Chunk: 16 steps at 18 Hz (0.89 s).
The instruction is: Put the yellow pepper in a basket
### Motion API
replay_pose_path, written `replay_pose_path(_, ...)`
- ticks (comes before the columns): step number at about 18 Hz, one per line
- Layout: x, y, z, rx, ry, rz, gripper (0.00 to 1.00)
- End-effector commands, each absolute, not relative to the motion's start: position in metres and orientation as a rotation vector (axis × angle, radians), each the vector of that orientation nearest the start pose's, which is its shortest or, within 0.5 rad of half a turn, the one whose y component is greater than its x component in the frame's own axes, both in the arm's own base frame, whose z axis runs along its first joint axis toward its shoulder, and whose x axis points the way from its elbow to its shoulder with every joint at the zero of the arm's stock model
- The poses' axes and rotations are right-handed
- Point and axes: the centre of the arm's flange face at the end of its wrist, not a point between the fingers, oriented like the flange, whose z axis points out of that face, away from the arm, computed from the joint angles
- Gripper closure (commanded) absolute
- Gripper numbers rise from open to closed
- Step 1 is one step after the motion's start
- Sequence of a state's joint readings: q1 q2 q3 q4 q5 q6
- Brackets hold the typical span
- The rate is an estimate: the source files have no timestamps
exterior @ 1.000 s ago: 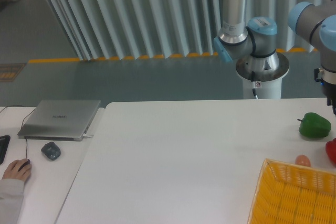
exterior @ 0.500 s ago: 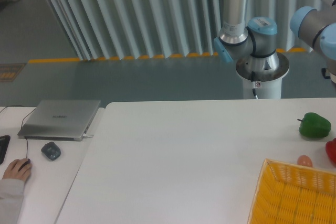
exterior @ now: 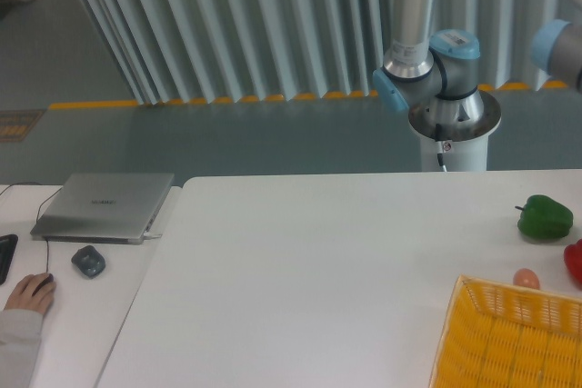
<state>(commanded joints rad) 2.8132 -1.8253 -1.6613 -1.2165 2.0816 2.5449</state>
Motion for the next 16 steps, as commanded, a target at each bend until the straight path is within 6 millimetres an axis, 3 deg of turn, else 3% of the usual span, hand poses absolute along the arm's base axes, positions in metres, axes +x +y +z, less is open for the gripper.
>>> replay_pose_path(2, -0.525, 0.258, 0.347, -2.89, 2.165, -0.307, 0.0)
replay_pose_path(5, -0.516, 0.254, 0.318, -2.899, 2.159, -0.294, 0.0)
replay_pose_path(16, -0.518, 0.257, 0.288, -2.901, 2.144, -0.316, 0.0)
